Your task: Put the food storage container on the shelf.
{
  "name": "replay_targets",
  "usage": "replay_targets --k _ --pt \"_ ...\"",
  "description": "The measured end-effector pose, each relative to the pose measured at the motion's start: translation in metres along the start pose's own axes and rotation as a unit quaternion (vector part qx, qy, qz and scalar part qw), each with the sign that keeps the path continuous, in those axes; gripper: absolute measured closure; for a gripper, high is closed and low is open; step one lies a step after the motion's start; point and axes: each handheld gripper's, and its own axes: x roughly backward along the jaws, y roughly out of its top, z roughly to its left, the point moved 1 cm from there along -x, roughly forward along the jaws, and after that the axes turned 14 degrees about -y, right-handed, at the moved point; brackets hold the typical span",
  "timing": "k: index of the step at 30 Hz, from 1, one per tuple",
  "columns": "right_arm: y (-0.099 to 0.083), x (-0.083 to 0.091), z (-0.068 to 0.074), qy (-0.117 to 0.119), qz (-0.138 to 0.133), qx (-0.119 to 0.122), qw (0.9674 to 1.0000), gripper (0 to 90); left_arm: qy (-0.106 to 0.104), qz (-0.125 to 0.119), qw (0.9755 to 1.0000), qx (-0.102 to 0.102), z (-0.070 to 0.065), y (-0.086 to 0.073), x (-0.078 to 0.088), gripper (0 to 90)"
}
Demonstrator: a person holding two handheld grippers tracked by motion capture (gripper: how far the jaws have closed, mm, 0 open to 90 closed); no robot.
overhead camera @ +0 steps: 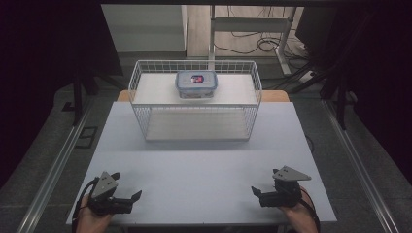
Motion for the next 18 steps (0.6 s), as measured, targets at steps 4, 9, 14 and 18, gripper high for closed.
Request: replay_targets --k 4,9,14,18 --pt "-0.009 0.001 -0.004 -0.007 0.017 0.003 0.9998 0.0 0.003 0.016 0.9998 0.011 0.005 -0.008 0.0 1.4" --pt "-0.017 0.002 -0.007 -0.009 0.039 0.002 0.9992 0.0 -0.005 0.048 0.9982 0.036 0.012 -0.017 -0.006 1.2" --pt "-0.023 -0.001 -0.008 -0.004 0.066 0.01 0.9978 0.0 -0.013 0.062 0.9967 0.051 0.014 -0.02 -0.01 1.0" --pt "-0.024 -0.002 -0.009 -0.002 0.067 0.005 0.9977 0.0 -0.015 0.061 0.9967 0.052 0.014 -0.02 -0.01 1.0"
